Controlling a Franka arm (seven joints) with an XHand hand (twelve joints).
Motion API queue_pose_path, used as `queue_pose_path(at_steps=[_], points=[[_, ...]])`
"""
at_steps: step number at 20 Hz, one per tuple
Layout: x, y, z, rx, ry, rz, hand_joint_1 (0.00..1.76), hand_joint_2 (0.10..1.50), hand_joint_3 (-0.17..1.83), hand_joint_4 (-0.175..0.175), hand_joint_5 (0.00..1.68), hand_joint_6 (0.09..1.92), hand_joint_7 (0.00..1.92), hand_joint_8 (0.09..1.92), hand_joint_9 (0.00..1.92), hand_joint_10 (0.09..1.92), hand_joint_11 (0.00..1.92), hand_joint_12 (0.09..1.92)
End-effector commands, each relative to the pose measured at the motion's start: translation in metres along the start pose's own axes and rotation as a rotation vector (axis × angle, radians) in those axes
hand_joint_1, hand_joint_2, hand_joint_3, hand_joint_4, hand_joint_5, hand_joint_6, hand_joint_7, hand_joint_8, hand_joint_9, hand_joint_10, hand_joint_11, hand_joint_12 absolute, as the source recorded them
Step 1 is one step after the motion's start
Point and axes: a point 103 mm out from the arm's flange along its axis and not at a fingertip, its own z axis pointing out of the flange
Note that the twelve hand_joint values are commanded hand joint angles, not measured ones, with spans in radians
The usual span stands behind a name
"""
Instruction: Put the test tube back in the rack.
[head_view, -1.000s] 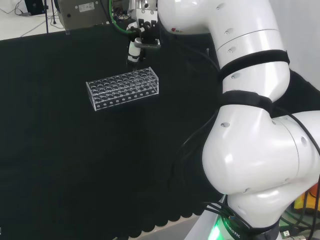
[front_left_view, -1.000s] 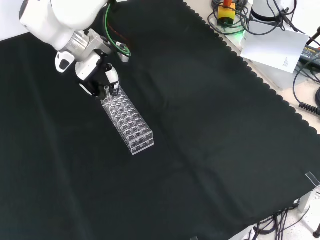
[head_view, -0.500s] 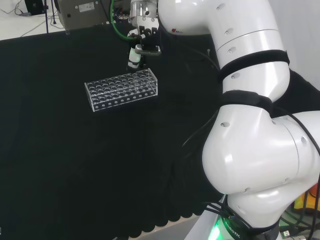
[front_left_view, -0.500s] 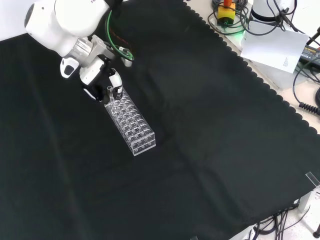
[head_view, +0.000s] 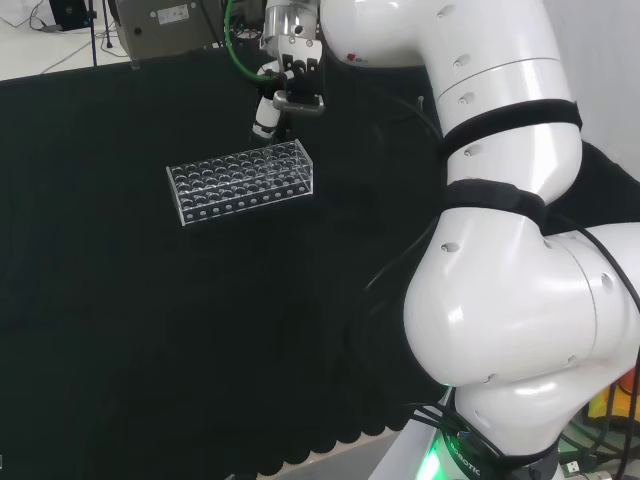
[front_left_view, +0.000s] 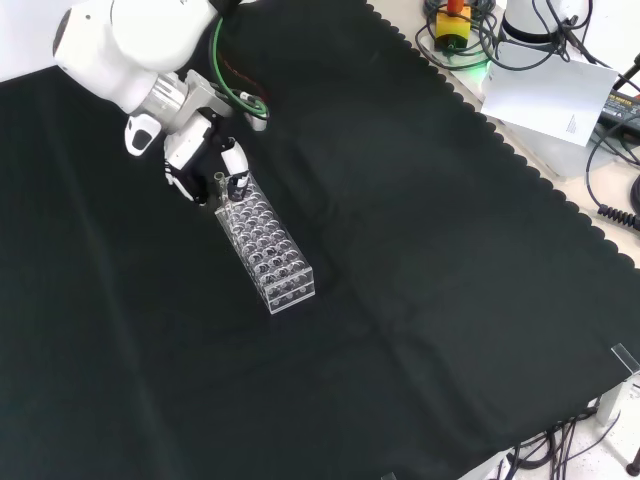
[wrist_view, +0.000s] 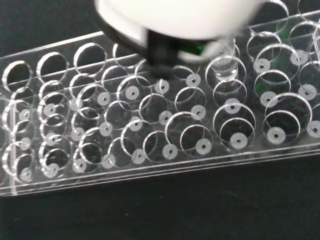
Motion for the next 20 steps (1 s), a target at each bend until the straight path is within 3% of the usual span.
queue_pose_path(at_steps=[1,4,8,20], points=[[0.000,-0.014,-0.024,-0.009,0.051,-0.069,1.11,0.48,0.78,-0.004,0.76,0.64,0.58,0.91,1.01,0.09,0.29,1.50],[0.003,-0.019,-0.031,-0.029,0.055,-0.088,1.09,0.48,0.75,0.016,0.65,0.66,0.42,0.92,0.90,0.09,0.21,1.54],[0.005,-0.032,-0.047,-0.083,0.057,-0.113,1.08,0.48,0.74,0.023,0.61,0.65,0.35,0.91,0.84,0.09,0.17,1.55],[0.025,-0.114,-0.125,-0.338,0.024,-0.244,1.06,0.50,0.71,0.023,0.56,0.61,0.30,0.92,0.76,0.09,0.11,1.57]])
